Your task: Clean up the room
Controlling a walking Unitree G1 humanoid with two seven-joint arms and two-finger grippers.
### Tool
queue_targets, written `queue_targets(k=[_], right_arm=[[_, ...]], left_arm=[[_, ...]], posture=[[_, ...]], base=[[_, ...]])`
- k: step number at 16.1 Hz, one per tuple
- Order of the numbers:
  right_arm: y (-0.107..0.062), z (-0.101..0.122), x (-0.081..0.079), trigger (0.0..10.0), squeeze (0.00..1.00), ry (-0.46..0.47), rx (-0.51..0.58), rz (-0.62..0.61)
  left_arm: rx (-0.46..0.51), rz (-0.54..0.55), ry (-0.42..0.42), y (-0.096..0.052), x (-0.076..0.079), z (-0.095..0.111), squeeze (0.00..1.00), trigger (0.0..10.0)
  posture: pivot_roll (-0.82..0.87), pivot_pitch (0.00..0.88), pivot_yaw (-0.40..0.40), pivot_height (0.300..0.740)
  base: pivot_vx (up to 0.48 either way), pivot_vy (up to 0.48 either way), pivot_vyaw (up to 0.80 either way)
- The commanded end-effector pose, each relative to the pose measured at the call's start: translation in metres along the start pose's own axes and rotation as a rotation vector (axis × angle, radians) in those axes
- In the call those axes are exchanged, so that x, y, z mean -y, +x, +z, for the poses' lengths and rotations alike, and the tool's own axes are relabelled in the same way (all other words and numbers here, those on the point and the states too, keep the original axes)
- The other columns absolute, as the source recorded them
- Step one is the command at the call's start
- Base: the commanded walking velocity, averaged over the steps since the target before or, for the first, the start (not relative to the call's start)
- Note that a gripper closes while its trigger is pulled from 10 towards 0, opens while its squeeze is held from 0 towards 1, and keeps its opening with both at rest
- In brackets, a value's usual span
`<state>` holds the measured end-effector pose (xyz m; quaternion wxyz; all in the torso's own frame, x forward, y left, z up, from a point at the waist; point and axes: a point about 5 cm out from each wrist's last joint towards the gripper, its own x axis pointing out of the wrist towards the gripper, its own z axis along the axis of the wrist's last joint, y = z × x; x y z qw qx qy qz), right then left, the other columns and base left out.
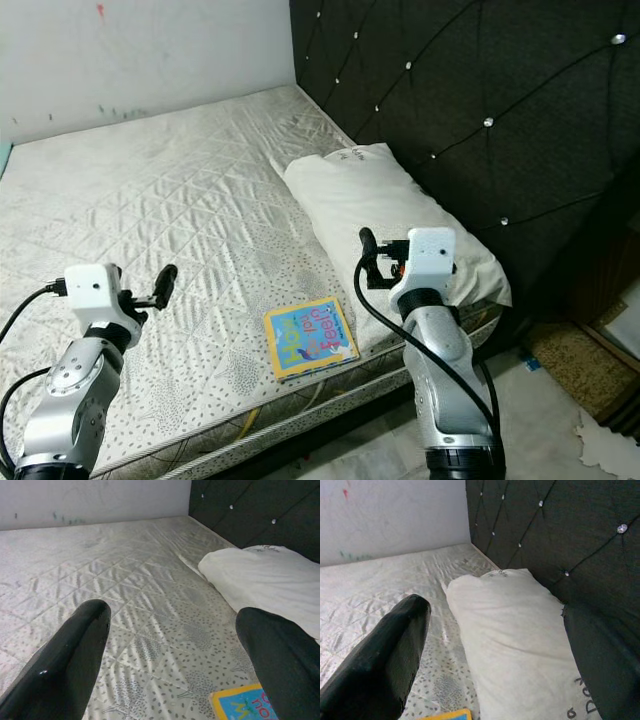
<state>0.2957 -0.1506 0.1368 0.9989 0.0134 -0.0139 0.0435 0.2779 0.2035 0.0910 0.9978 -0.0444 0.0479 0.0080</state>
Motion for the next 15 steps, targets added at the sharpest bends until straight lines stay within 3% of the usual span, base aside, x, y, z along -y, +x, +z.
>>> queue_targets(k=[1,2,9,15], right_arm=[[0.0,0.005,-0.006,10.0,0.0,-0.021,0.016,0.024],[0.001,0.007,-0.008,10.0,0.0,-0.053,0.022,0.031],[0.006,0.007,-0.006,10.0,0.0,-0.037,0.022,0.033],[0.006,0.004,-0.007,10.0,0.0,-0.046,0.009,0.048]], left_arm=[[0.014,-0.019,0.002,0.003,0.004,0.005,0.0,10.0],[0.017,-0.027,0.005,0.005,0.007,0.005,0.0,10.0],[0.009,-0.042,-0.025,0.006,0.014,0.003,0.0,10.0],[-0.004,-0.022,-0.028,0.004,0.007,0.001,0.0,10.0]], posture=[[-0.19,0.0,0.057,0.74],[-0.2,0.0,0.054,0.74],[-0.2,0.0,0.049,0.74],[-0.19,0.0,0.039,0.74]], base=[[0.0,0.0,0.0],[0.0,0.0,0.8],[0.0,0.0,0.8],[0.0,0.0,0.08]])
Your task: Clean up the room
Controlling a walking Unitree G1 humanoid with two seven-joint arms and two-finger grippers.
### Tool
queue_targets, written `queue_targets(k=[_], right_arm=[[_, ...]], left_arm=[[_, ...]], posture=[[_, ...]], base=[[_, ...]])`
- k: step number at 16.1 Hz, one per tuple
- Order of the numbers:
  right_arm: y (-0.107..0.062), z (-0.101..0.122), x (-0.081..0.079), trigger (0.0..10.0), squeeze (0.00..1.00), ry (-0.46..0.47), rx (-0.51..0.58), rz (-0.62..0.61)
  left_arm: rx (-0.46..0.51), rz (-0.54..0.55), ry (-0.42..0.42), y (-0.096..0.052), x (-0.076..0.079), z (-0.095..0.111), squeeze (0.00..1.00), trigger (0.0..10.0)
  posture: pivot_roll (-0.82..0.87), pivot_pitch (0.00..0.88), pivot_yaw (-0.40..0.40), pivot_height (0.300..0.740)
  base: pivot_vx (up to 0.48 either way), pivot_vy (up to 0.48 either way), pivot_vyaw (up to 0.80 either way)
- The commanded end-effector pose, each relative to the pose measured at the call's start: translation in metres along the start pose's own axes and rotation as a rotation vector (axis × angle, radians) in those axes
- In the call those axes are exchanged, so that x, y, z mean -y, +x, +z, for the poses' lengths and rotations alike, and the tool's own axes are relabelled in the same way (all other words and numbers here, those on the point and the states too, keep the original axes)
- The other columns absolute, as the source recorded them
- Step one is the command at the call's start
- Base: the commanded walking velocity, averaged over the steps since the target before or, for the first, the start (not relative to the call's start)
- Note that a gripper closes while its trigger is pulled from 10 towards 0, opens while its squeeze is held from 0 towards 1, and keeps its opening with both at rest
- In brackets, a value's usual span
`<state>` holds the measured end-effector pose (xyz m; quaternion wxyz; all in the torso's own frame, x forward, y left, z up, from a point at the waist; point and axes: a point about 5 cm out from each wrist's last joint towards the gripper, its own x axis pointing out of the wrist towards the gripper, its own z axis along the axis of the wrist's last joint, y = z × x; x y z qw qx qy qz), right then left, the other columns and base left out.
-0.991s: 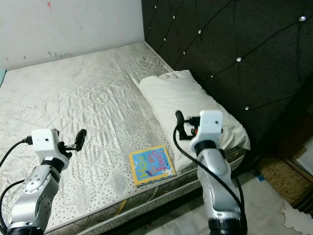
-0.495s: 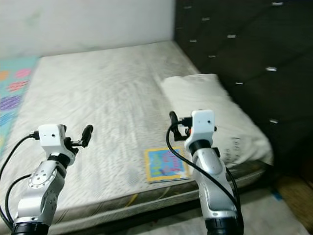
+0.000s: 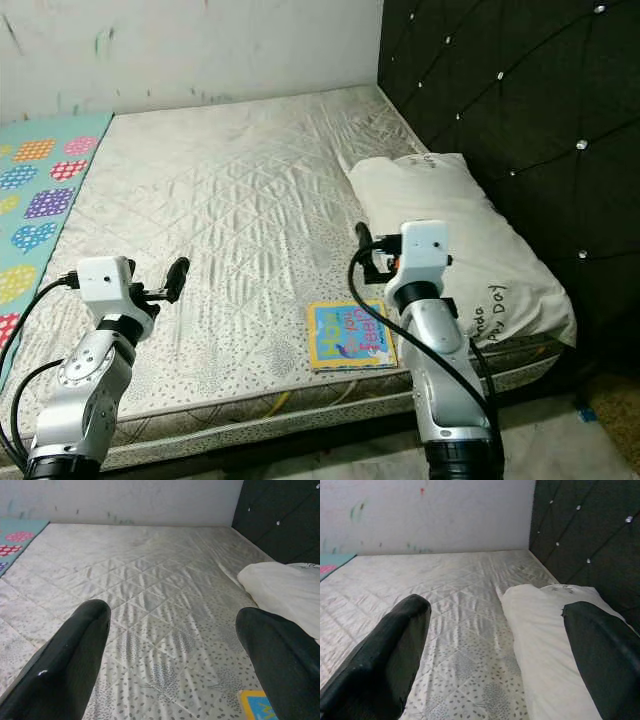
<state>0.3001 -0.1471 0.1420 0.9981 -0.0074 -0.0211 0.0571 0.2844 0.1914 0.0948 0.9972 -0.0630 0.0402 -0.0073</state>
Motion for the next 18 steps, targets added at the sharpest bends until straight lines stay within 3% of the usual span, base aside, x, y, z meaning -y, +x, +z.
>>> queue_targets(k=[1,5,18], right_arm=[[0.0015,0.0004,-0.005,10.0,0.0,-0.004,0.005,0.032],[0.0015,-0.0001,-0.0038,10.0,0.0,-0.011,0.005,0.015],[-0.0001,-0.0028,-0.0014,10.0,0.0,0.025,0.003,0.011]], left_arm=[[-0.019,0.011,0.008,-0.0021,-0.0053,-0.0026,0.0,10.0],[-0.02,0.005,-0.002,-0.0022,-0.0048,-0.0027,0.0,10.0],[0.001,-0.02,-0.023,-0.0044,-0.0052,-0.0003,0.0,10.0]], posture=[[-0.19,0.0,0.039,0.74],[-0.19,0.0,0.038,0.74],[-0.18,0.0,0.033,0.74]], base=[[0.0,0.0,0.8],[0.0,0.0,0.8],[0.0,0.0,0.0]])
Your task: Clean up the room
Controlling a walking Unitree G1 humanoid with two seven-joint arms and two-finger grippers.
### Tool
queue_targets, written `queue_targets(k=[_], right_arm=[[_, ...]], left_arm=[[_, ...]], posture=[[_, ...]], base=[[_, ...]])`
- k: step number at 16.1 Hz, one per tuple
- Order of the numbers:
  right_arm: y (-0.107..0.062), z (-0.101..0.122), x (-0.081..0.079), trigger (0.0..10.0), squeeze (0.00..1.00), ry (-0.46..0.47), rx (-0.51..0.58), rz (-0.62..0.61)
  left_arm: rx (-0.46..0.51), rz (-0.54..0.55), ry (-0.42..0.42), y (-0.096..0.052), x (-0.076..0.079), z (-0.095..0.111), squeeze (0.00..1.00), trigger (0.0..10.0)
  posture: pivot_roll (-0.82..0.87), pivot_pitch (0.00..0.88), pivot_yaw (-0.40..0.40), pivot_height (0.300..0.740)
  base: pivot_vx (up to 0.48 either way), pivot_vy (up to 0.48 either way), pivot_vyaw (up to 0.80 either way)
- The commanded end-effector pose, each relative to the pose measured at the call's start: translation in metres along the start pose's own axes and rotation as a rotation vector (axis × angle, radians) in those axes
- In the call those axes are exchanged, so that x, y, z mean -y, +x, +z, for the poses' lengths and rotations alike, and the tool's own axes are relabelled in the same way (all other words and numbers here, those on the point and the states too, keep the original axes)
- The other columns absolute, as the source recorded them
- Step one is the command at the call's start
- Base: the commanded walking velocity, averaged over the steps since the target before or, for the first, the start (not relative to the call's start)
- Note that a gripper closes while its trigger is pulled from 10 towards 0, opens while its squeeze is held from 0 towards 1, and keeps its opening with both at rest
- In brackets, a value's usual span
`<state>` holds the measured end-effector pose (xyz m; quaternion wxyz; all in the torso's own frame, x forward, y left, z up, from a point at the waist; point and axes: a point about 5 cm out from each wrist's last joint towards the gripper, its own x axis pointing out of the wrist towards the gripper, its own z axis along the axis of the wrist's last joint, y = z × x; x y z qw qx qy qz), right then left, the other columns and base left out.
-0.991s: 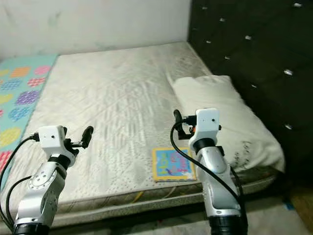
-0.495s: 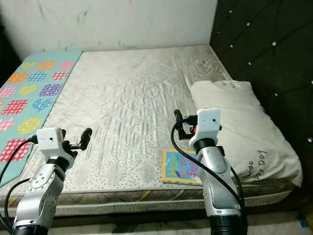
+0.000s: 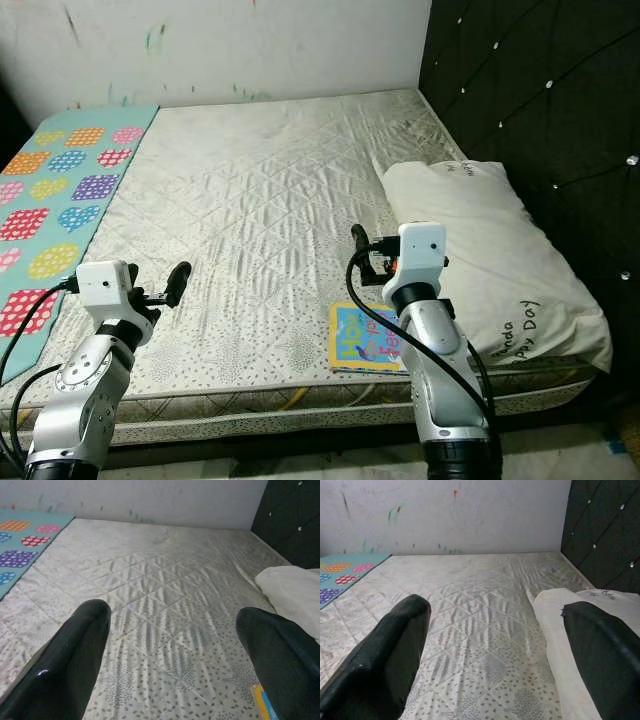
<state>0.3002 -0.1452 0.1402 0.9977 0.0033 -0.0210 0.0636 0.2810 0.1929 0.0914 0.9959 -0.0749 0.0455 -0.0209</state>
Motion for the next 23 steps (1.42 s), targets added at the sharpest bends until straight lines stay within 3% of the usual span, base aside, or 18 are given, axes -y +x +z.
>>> queue_targets(k=[1,19,23], right_arm=[[-0.0005,-0.0015,0.0012,10.0,0.0,0.001,0.001,-0.003],[-0.0007,-0.0018,0.0015,10.0,0.0,0.001,0.0,-0.004],[-0.0013,-0.0055,0.0018,10.0,0.0,0.0,-0.014,-0.002]], left_arm=[[0.002,0.017,-0.007,-0.0011,-0.0026,0.0015,0.0,10.0],[0.004,0.016,-0.009,-0.0009,-0.002,0.0016,0.0,10.0],[-0.003,0.021,-0.049,0.0005,-0.0015,0.0007,0.0,10.0]], posture=[[-0.18,0.0,0.034,0.74],[-0.18,0.0,0.034,0.74],[-0.18,0.0,0.031,0.74]], base=[[0.0,0.0,0.0],[0.0,0.0,0.0],[0.0,0.362,0.0]])
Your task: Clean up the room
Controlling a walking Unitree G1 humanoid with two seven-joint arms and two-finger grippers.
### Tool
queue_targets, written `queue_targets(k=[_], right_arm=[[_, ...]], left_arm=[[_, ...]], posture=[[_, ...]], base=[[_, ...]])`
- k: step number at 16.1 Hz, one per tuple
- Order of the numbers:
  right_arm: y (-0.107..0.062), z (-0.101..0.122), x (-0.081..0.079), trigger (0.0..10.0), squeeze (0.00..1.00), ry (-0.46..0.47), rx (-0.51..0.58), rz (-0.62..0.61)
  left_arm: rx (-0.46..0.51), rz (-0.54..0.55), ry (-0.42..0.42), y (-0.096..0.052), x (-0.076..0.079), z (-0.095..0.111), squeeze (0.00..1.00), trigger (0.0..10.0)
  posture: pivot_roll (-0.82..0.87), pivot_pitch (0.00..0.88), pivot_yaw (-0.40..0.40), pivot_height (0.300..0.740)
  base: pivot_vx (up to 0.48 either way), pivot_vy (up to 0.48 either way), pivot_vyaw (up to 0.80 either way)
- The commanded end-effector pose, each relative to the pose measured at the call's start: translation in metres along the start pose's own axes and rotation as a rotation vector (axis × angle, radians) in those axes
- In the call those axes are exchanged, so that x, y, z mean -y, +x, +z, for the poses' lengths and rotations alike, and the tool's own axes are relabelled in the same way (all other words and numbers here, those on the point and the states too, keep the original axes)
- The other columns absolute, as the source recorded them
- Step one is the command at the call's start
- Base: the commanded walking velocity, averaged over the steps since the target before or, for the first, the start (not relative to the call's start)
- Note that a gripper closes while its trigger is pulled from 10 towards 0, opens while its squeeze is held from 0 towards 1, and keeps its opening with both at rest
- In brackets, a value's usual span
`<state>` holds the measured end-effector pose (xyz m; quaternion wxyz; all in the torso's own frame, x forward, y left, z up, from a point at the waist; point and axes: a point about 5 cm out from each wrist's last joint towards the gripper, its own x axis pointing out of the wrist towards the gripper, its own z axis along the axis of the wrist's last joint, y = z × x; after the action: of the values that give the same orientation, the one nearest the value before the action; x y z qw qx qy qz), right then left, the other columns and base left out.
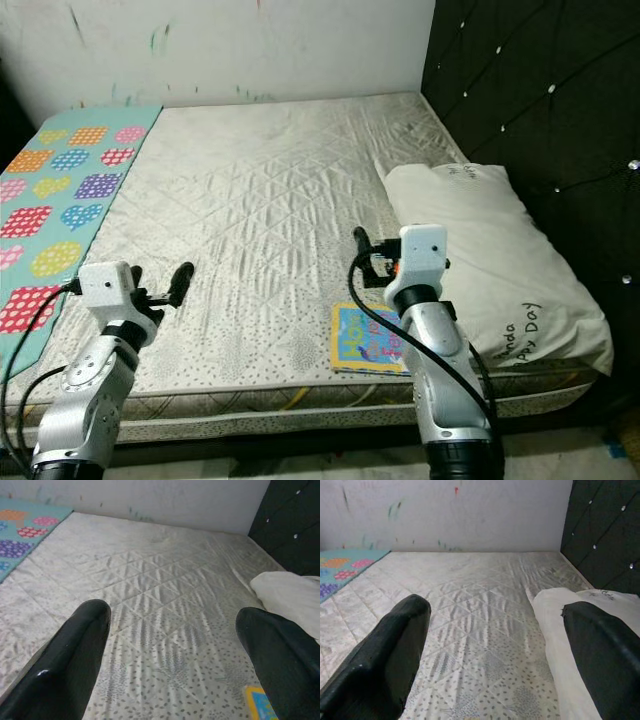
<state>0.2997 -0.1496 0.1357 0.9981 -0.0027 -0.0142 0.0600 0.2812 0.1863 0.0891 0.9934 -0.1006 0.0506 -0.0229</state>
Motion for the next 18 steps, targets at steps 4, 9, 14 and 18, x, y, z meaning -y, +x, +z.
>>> queue_targets(k=[4,9,14,18], right_arm=[[-0.0004,-0.0021,-0.0012,10.0,0.0,0.007,-0.001,0.002],[0.0009,-0.0027,-0.0018,10.0,0.0,0.003,-0.002,0.008],[0.002,-0.0029,-0.0001,10.0,0.0,-0.012,-0.002,0.017],[0.0011,-0.0053,-0.0007,10.0,0.0,-0.027,-0.012,0.029]], left_arm=[[0.006,0.028,-0.006,0.0006,-0.0075,0.0046,0.0,10.0],[0.011,0.024,-0.006,0.0024,-0.0074,0.0059,0.0,10.0],[0.017,0.021,-0.003,0.0032,-0.006,0.0051,0.0,10.0],[0.039,0.005,0.008,0.0026,-0.0044,0.0069,0.0,10.0]], posture=[[-0.19,0.0,0.033,0.74],[-0.19,0.0,0.032,0.74],[-0.19,0.0,0.028,0.74],[-0.19,0.0,0.027,0.74]], base=[[0.0,0.48,0.0],[0.0,0.48,0.0],[0.0,0.48,0.0],[0.0,0.36,0.0]])
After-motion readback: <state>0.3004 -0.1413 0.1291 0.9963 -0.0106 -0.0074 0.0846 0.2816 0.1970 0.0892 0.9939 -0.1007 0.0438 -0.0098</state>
